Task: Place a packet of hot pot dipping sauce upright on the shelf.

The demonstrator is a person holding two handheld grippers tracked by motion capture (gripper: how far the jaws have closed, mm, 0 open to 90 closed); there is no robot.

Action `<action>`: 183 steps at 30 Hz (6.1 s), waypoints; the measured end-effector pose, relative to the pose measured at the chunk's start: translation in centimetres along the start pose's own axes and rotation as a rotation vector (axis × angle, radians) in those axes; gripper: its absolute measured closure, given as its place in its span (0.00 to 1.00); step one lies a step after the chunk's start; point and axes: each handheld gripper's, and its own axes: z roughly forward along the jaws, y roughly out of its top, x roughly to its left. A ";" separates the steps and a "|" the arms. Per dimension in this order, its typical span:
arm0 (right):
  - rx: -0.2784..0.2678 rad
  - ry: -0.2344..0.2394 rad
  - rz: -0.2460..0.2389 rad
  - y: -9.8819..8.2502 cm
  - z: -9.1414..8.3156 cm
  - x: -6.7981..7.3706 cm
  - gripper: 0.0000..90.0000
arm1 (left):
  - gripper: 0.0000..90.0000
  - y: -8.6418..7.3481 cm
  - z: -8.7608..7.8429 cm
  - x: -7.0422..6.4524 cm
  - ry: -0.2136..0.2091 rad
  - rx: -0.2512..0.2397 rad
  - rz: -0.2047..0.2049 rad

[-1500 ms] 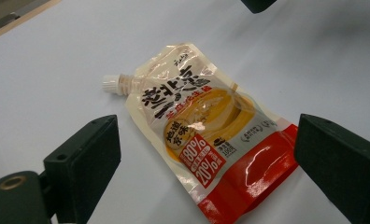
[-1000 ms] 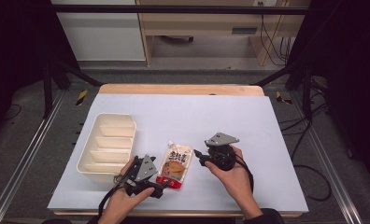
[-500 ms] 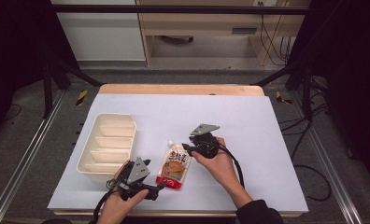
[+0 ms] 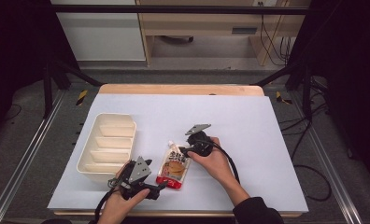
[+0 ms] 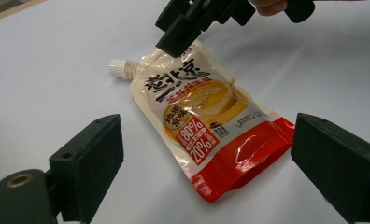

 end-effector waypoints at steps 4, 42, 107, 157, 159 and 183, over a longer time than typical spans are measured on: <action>0.013 0.012 -0.005 -0.1 0.4 0.1 0.54 | 0.10 0.0 0.1 0.0 -0.004 0.001 0.001; -0.009 -0.004 -0.003 -0.6 -1.4 2.6 0.99 | 0.12 0.2 -0.2 0.4 -0.042 -0.020 -0.028; -0.262 0.213 -0.408 1.6 -11.2 6.0 0.99 | 0.22 7.6 -1.0 3.7 -0.061 0.055 0.337; -0.118 -0.012 -0.273 -2.3 -8.2 3.9 0.18 | 0.79 6.0 0.5 3.6 -0.122 0.048 0.270; -0.102 -0.015 -0.270 -2.8 -8.0 3.8 0.16 | 0.79 6.0 0.3 3.5 -0.125 0.045 0.264; -0.011 -0.074 -0.163 -6.1 -8.6 1.3 0.11 | 0.79 5.8 -0.2 3.8 -0.142 0.046 0.227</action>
